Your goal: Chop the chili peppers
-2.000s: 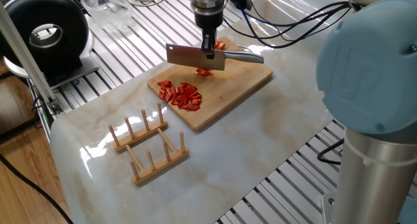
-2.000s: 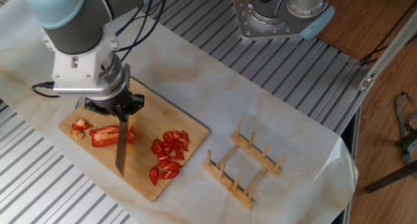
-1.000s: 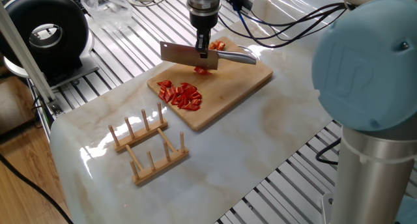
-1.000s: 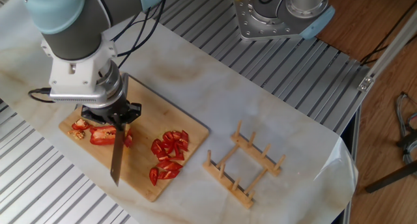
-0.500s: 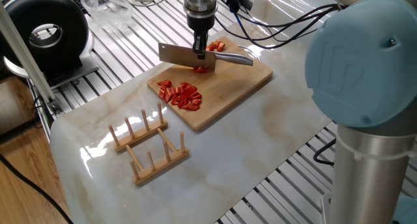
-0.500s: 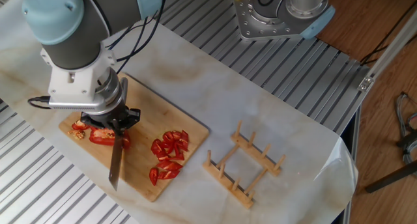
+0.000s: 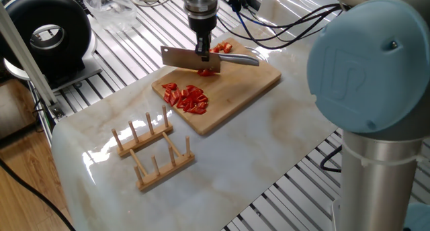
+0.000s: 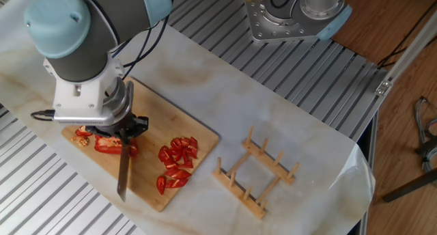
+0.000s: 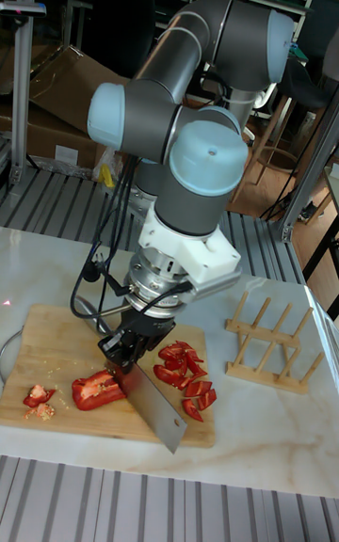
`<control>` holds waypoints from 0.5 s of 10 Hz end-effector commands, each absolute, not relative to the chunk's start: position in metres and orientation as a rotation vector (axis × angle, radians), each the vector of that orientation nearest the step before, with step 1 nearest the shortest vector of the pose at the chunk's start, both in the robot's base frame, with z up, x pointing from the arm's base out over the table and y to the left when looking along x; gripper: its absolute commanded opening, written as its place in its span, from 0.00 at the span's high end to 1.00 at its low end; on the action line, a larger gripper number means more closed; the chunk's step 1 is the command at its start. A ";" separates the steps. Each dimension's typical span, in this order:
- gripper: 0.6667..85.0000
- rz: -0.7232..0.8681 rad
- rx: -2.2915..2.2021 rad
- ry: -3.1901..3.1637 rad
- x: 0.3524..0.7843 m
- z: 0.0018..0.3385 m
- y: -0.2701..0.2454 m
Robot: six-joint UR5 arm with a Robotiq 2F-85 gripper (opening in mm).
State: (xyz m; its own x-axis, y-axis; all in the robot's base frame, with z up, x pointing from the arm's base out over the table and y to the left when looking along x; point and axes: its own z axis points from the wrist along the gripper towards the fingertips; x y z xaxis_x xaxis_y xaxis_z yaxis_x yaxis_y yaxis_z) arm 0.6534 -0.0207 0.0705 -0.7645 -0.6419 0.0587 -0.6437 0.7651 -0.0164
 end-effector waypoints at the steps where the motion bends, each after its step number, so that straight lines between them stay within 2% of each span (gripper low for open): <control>1: 0.99 0.013 1.065 -2.881 0.652 0.069 -0.014; 5: 0.99 0.013 1.069 -2.849 0.646 0.065 -0.018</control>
